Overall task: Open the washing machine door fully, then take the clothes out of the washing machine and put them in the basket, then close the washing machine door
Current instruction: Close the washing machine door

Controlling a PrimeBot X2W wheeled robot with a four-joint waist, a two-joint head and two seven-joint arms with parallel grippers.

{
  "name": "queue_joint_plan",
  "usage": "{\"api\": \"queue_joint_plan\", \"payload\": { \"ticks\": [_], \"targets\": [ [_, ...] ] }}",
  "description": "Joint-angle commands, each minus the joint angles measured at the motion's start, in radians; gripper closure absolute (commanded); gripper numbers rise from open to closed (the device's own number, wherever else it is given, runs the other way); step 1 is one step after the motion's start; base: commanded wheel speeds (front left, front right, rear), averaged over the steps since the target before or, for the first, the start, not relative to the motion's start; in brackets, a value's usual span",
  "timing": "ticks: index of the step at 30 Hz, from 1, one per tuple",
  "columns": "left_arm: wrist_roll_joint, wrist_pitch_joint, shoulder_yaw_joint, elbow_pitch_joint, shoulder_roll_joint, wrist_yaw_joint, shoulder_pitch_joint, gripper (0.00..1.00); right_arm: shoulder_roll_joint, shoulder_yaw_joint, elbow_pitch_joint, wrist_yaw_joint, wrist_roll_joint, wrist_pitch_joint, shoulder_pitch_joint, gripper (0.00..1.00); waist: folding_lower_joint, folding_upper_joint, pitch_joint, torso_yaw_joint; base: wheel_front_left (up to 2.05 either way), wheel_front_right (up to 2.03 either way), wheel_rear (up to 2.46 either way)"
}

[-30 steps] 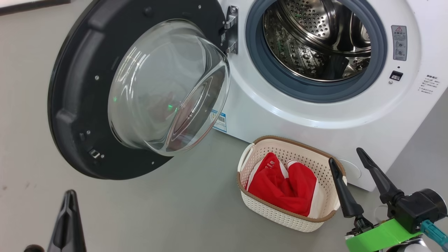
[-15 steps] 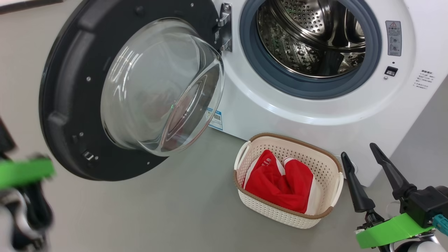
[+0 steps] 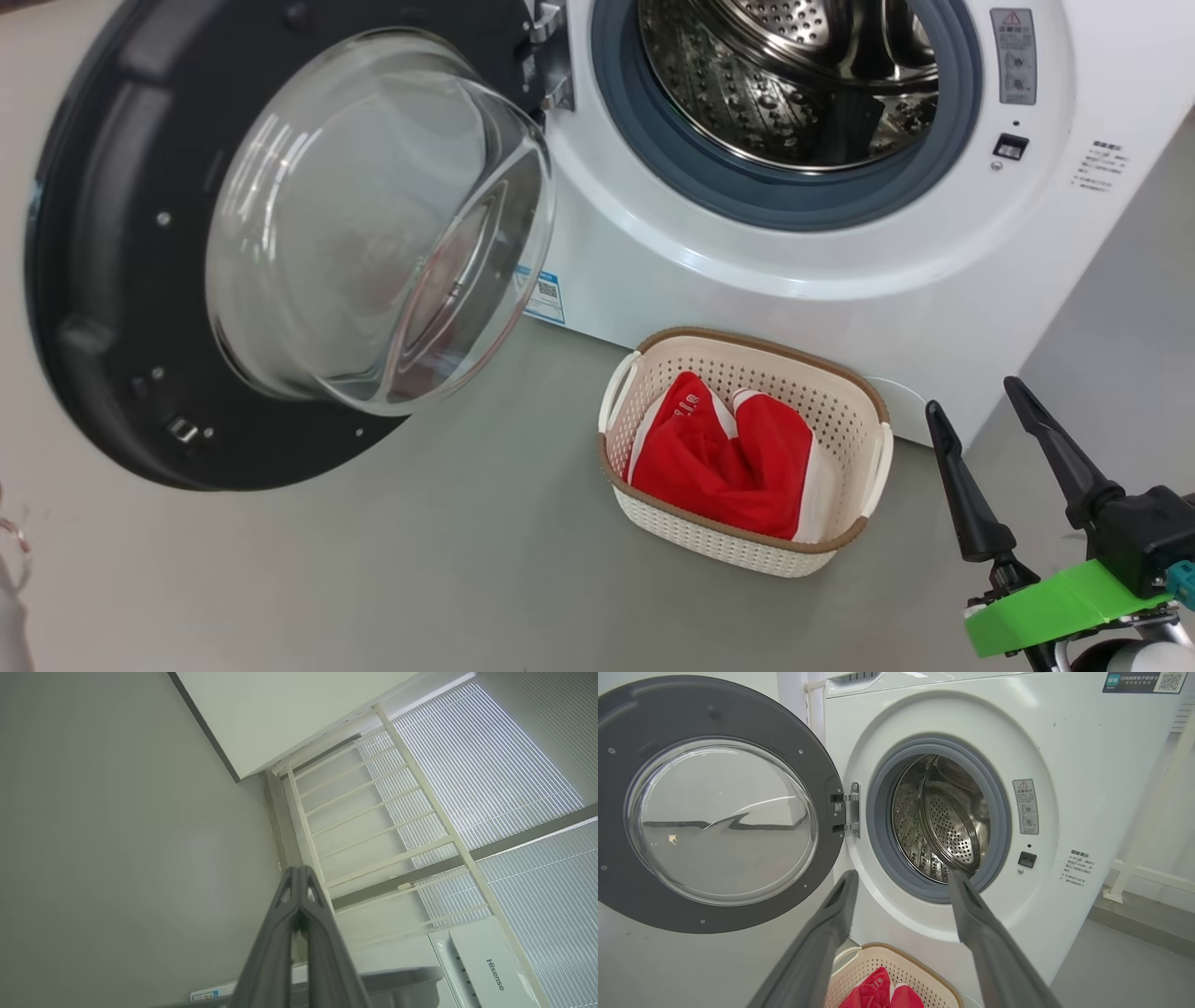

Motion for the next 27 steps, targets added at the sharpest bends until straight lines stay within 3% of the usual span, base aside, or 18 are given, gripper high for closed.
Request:
{"api": "queue_joint_plan", "payload": {
  "ticks": [1, 14, 27],
  "targets": [
    [-0.024, 0.044, 0.018, 0.005, 0.053, 0.008, -0.039, 1.00, -0.015, 0.017, -0.029, 0.003, -0.004, 0.005, -0.017, 0.00, 0.0000, 0.0000, 0.010, -0.012, 0.00, 0.00, 0.00],
    [-0.065, 0.242, -0.035, 0.083, 0.081, -0.034, -0.054, 1.00, -0.030, 0.016, -0.037, 0.003, 0.010, 0.017, -0.023, 0.00, 0.0000, 0.0000, 0.030, -0.032, 0.00, 0.00, 0.00],
    [-0.107, 0.347, -0.058, 0.064, 0.036, -0.077, 0.013, 1.00, -0.022, 0.018, -0.033, 0.003, 0.018, 0.008, -0.017, 0.00, 0.0000, 0.0000, 0.032, -0.019, 0.00, 0.00, 0.00]
  ]
}}
